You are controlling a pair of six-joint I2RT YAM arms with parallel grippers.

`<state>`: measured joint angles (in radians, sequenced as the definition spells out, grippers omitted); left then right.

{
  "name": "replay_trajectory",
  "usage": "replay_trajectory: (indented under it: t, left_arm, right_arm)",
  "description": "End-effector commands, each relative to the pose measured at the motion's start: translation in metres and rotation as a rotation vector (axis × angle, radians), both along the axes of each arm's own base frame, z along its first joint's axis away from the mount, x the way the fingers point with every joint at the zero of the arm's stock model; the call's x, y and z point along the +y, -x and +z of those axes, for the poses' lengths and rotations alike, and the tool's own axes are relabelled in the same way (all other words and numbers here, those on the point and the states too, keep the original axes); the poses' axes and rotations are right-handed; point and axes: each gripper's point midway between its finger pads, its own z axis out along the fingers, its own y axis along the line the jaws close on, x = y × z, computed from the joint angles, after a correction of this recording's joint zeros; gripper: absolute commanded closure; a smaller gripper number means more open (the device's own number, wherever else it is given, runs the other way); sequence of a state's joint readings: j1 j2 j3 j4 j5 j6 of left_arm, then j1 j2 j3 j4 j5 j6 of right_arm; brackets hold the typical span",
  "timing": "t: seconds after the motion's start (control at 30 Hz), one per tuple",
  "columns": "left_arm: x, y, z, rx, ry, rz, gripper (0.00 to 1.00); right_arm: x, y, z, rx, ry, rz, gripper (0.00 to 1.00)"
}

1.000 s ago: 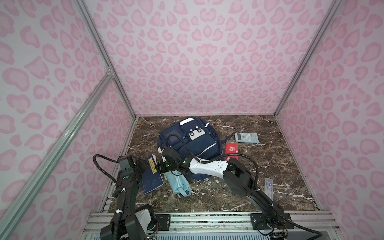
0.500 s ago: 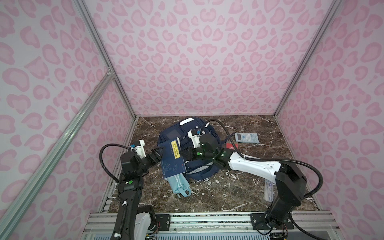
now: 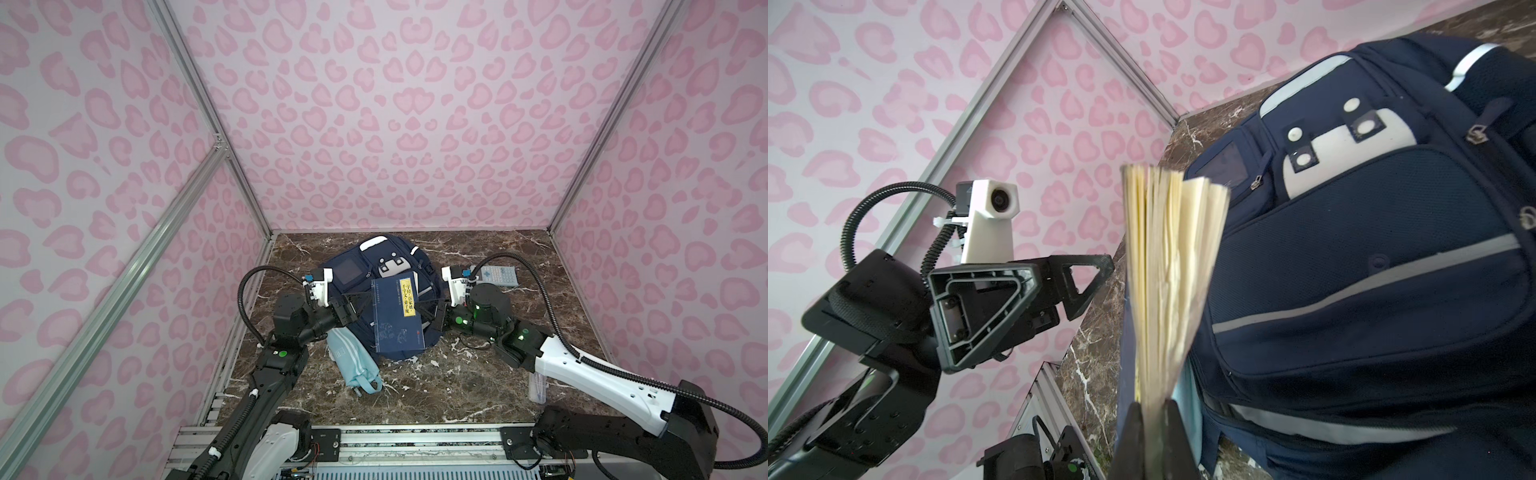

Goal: Pack books, pencil case, and school supplies into a backpack
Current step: Pick up the book from the middle-left of the table.

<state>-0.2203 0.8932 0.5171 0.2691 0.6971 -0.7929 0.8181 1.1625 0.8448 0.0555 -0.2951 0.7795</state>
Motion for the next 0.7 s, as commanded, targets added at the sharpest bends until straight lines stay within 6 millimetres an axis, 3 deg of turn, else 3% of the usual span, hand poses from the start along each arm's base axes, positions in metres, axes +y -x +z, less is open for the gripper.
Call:
replay_trajectory:
  t: [0.0, 0.13, 0.17, 0.2, 0.27, 0.37, 0.4, 0.47, 0.5, 0.57, 0.67]
  left_arm:
    - [-0.022, 0.009, 0.033, -0.106, 0.096, -0.101, 0.13]
    - [-0.034, 0.014, 0.033, -0.108, 0.069, -0.114, 0.2]
    - [-0.035, 0.015, 0.033, -0.109, 0.069, -0.114, 0.26]
    - [-0.036, 0.016, 0.033, -0.108, 0.073, -0.117, 0.36]
    - [-0.039, 0.02, 0.035, -0.108, 0.093, -0.131, 0.67]
    - [-0.045, 0.025, 0.035, -0.093, 0.099, -0.155, 0.96]
    - [-0.046, 0.026, 0.034, -0.087, 0.096, -0.159, 0.97]
    - [-0.046, 0.028, 0.036, -0.083, 0.109, -0.158, 0.97]
    - [-0.046, 0.03, 0.039, -0.087, 0.12, -0.16, 0.97]
    - [-0.047, 0.035, 0.047, -0.098, 0.156, -0.175, 0.97]
    - [-0.054, 0.041, 0.055, -0.102, 0.208, -0.218, 0.97]
  right_arm:
    - [0.004, 0.002, 0.012, -0.02, -0.042, 0.019, 1.0]
    - [0.004, 0.003, 0.009, -0.02, -0.032, 0.024, 1.0]
    - [0.003, 0.002, 0.007, -0.015, -0.027, 0.021, 1.0]
    - [0.003, 0.001, 0.004, -0.014, -0.023, 0.018, 1.0]
    - [0.003, -0.001, -0.006, -0.002, -0.004, 0.012, 1.0]
    - [0.006, -0.001, -0.014, 0.001, 0.018, 0.044, 1.0]
    - [0.006, 0.0, -0.015, -0.006, 0.025, 0.063, 0.87]
    - [0.006, 0.002, -0.016, -0.034, 0.027, 0.097, 0.5]
    - [0.004, 0.0, -0.018, -0.038, 0.029, 0.092, 0.41]
    - [0.0, -0.003, -0.02, -0.053, 0.007, 0.098, 0.29]
    - [0.005, 0.001, -0.013, -0.088, -0.081, 0.165, 0.23]
